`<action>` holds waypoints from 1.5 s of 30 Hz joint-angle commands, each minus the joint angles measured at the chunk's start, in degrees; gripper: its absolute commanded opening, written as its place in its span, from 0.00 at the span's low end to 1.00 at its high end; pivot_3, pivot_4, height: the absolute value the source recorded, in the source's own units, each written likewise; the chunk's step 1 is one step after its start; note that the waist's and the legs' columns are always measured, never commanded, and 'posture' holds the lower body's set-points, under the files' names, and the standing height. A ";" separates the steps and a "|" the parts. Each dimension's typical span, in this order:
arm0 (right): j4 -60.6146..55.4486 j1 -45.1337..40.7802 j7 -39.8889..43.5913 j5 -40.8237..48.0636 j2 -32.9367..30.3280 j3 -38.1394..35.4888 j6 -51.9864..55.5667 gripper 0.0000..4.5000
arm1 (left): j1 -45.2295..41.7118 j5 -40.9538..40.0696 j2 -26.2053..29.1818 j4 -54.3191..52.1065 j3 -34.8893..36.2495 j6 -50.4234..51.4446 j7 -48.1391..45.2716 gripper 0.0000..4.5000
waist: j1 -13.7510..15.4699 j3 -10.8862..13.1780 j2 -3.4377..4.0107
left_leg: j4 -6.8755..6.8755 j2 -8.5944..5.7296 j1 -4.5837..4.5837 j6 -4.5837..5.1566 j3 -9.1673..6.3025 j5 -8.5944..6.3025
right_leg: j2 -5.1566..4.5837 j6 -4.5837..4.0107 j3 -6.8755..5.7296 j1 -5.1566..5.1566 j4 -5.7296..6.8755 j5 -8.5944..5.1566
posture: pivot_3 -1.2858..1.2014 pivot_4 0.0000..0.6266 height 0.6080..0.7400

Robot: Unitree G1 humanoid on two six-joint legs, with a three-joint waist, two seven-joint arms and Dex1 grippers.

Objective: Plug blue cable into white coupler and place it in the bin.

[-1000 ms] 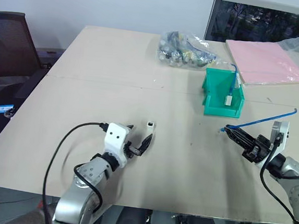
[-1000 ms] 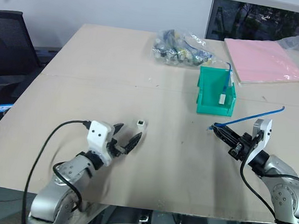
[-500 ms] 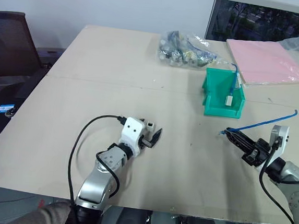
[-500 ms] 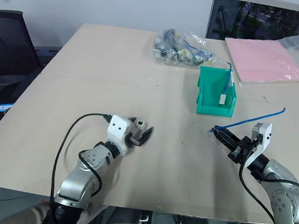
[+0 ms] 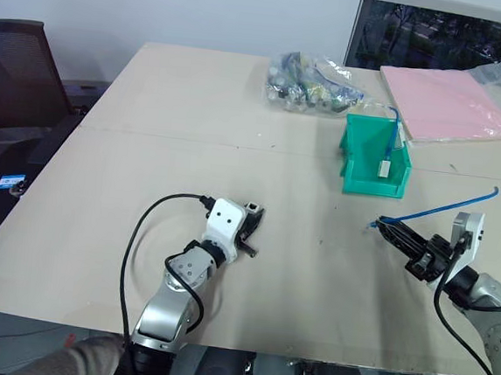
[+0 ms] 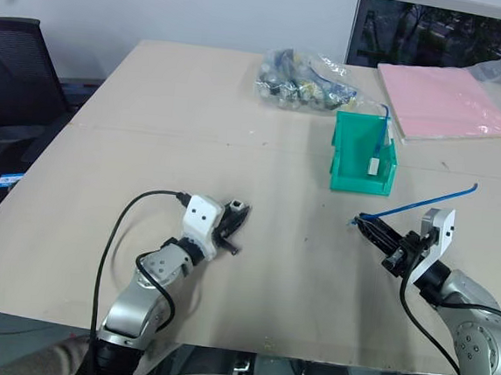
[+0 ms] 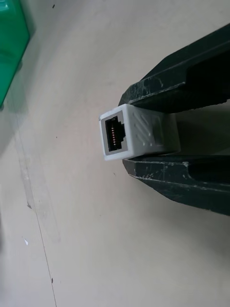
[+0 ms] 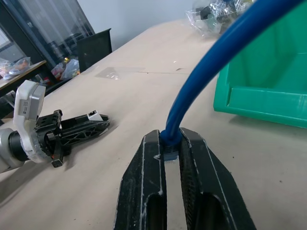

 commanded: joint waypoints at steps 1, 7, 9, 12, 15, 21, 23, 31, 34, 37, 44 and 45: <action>-1.91 -0.98 -0.15 0.34 0.08 -0.58 -0.47 0.00 | 3.14 -1.68 2.45 -1.27 0.82 -0.90 -3.36 0.13 | -0.17 -0.01 0.01 | 0.00 0.00 0.00 0.00 0.00 0.00 | 0.01 0.00 0.00 0.00 0.00 0.00 | 0.52 0.24 1.00; -2.37 -2.49 0.30 0.66 0.07 -0.03 -0.16 0.00 | 6.76 -13.41 14.24 2.70 12.06 -6.24 -19.21 0.13 | -0.94 -0.04 0.05 | -0.30 0.10 0.12 -0.06 0.04 0.03 | 0.07 -0.05 0.01 -0.08 -0.06 -0.04 | 0.52 0.24 1.00; -2.94 -3.50 0.27 0.84 0.05 0.49 0.19 0.00 | 3.46 -16.26 17.65 5.02 14.02 -6.72 -24.04 0.13 | -0.90 -0.03 0.06 | -0.31 0.13 0.14 -0.14 0.01 0.08 | 0.10 -0.23 -0.02 -0.10 0.02 -0.14 | 0.52 0.24 1.00; -3.70 -5.80 0.25 1.35 -0.17 1.27 1.05 0.00 | -6.49 -18.33 21.29 10.76 14.08 -7.27 -30.68 0.13 | -0.15 0.03 0.03 | -0.29 0.13 0.13 -0.22 0.00 0.12 | 0.10 -0.32 -0.10 -0.12 0.08 -0.13 | 0.52 0.24 1.00; -4.11 -8.41 0.72 1.25 -1.04 2.21 1.94 0.00 | -15.71 -19.23 21.20 16.61 11.53 -7.52 -37.09 0.13 | -0.01 0.01 -0.01 | -0.16 0.11 0.04 -0.22 0.04 0.14 | -0.01 -0.36 -0.19 -0.10 0.05 -0.10 | 0.52 0.24 1.00; -3.25 -15.61 0.85 -3.67 -3.42 5.86 1.73 0.00 | -25.90 -22.11 18.03 21.25 4.19 -4.85 -52.35 0.13 | -0.44 0.00 -0.03 | -0.09 0.08 -0.17 -0.14 0.35 0.16 | 0.04 -0.05 -0.10 -0.15 -0.17 0.01 | 0.52 0.24 1.00; -2.92 -19.67 1.75 -5.92 -4.50 8.33 1.78 0.00 | -30.53 -21.86 15.37 24.25 0.36 -3.62 -57.72 0.13 | -0.34 0.01 -0.03 | -0.02 0.10 -0.50 -0.32 0.37 0.28 | 0.26 0.01 -0.11 -0.54 -0.07 -0.03 | 0.52 0.24 1.00; -1.65 -26.66 5.16 -13.05 -5.71 16.21 0.29 0.00 | -41.73 -17.48 8.74 37.77 -5.21 -7.96 -67.36 0.13 | -0.39 0.03 -0.08 | 0.29 0.17 -0.81 -0.09 0.37 0.14 | 0.74 0.06 -0.04 -0.80 0.13 -0.05 | 0.52 0.24 1.00; -1.20 -26.67 6.11 -15.92 -5.69 18.38 -1.18 0.00 | -43.71 -15.99 7.21 41.43 -5.25 -10.76 -68.32 0.13 | -0.34 0.04 -0.09 | 0.43 0.17 -0.82 -0.06 0.39 0.13 | 0.74 0.06 -0.04 -0.80 0.18 -0.05 | 0.52 0.24 1.00; -1.91 -26.85 6.47 -16.27 -4.88 18.78 -1.80 0.00 | -44.42 -15.55 6.48 42.81 -5.06 -11.58 -69.41 0.13 | -0.32 0.04 -0.10 | 0.50 0.17 -0.84 -0.05 0.39 0.11 | 0.73 0.07 -0.03 -0.80 0.20 -0.04 | 0.52 0.24 1.00; -2.87 -27.64 9.25 -16.03 -4.26 19.84 -1.77 0.00 | -45.17 -13.61 5.96 45.05 -5.19 -13.75 -70.99 0.13 | -0.32 0.04 -0.10 | 0.55 0.18 -0.85 -0.06 0.36 0.12 | 0.73 0.08 -0.02 -0.80 0.24 -0.03 | 0.52 0.24 1.00; -2.74 -27.72 9.88 -16.25 -4.64 20.10 -1.74 0.00 | -45.42 -13.45 5.83 45.41 -5.14 -13.93 -71.18 0.13 | -0.29 0.04 -0.10 | 0.55 0.18 -0.86 -0.05 0.36 0.12 | 0.73 0.08 -0.02 -0.80 0.24 -0.03 | 0.52 0.24 1.00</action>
